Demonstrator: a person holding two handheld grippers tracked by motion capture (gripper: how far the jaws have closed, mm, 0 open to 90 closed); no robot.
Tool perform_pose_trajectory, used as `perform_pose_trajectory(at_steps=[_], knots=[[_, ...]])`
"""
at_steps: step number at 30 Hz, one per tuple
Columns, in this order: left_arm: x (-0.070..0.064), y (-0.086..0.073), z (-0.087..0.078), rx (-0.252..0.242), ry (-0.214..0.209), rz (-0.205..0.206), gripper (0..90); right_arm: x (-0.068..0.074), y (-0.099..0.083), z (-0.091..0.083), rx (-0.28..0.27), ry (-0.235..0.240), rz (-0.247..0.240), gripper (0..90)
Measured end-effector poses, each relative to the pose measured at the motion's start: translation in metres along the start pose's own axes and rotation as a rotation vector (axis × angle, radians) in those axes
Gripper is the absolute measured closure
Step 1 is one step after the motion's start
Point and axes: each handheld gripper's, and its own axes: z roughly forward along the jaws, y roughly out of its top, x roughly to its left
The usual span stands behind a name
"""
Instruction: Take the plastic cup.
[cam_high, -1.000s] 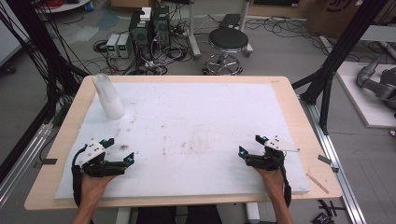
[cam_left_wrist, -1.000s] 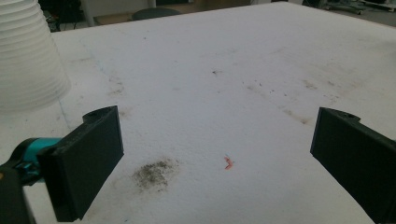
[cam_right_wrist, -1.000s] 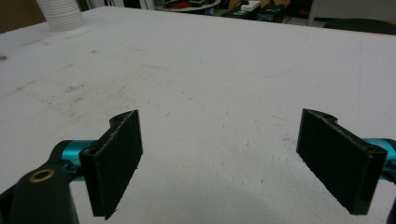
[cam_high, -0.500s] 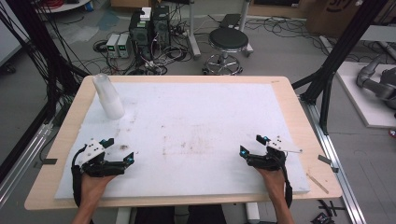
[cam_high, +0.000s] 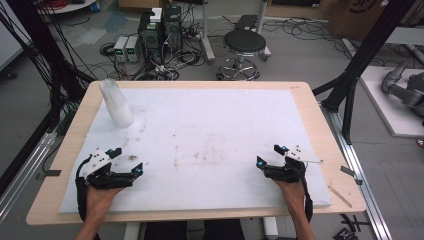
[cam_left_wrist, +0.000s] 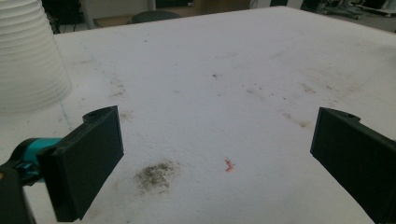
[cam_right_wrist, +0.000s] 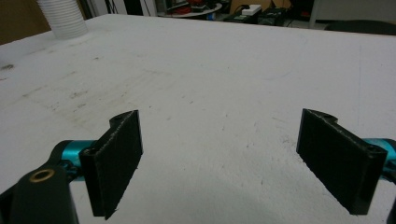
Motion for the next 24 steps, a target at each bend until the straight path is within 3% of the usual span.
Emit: perform_pose_trajectory(at_steps=[13,20,24], knots=[[0.025,0.022,-0.018,-0.050,-0.018,-0.018,2.4,0.000,0.000,0.001,0.008,-0.001,0.002,14.1],[0.044,0.047,-0.022,-0.075,-0.041,-0.020,2.4,0.001,0.000,0.000,0.008,-0.002,0.002,14.1],[0.060,0.069,-0.021,-0.094,-0.039,-0.002,2.4,0.001,0.000,0.000,0.007,0.000,0.005,14.1]])
